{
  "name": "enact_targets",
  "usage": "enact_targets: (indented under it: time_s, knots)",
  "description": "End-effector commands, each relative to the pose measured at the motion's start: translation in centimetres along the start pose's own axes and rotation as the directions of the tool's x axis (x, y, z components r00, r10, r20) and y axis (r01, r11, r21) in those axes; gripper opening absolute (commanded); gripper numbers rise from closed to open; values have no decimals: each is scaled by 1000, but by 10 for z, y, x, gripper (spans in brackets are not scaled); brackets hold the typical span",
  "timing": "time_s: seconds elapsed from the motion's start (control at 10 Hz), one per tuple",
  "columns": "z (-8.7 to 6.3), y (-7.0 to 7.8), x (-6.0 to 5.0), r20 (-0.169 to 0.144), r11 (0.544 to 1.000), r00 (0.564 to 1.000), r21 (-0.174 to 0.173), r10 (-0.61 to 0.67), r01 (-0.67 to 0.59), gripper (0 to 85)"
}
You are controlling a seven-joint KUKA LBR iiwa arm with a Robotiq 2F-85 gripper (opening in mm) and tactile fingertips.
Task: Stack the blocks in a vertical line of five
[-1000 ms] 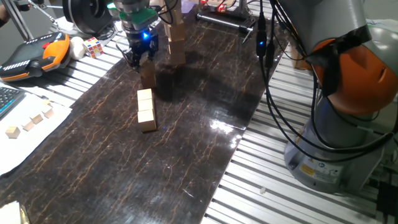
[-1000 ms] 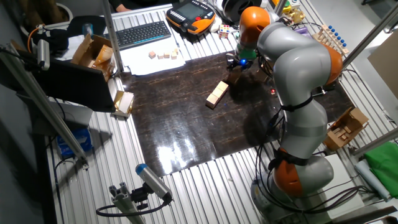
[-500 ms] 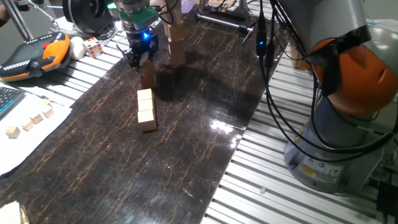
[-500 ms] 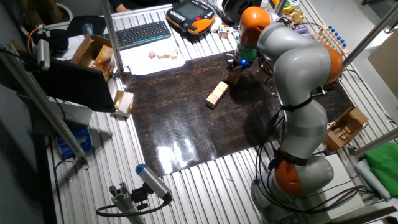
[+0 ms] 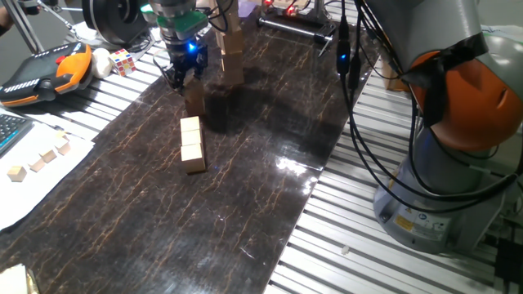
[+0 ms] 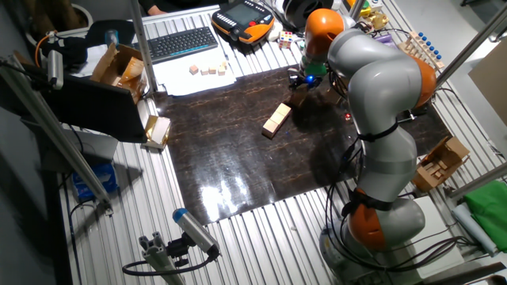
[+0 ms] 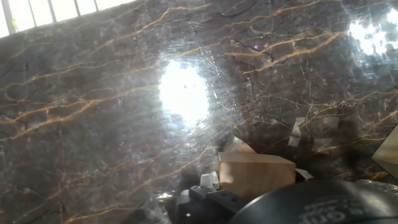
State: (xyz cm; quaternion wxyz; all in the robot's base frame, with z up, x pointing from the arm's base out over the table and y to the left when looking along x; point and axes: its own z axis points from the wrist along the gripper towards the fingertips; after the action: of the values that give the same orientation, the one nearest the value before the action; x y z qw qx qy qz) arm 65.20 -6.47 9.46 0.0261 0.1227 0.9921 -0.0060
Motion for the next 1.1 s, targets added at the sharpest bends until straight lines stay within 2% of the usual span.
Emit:
enact_targets:
  time_s: [0.0, 0.4, 0.5, 0.8, 1.0]
  knots:
    - [1, 0, 0, -1, 1000, 1000, 0, 0, 0, 413]
    - [2, 0, 0, 0, 1000, 1000, -2, 6, -6, 430]
    - [2, 0, 0, 1, 1000, 1000, 0, 15, -15, 463]
    - [1, 0, 0, 7, 999, 1000, 12, 30, -30, 693]
    - [1, 0, 0, 6, 1000, 1000, 24, 19, -19, 683]
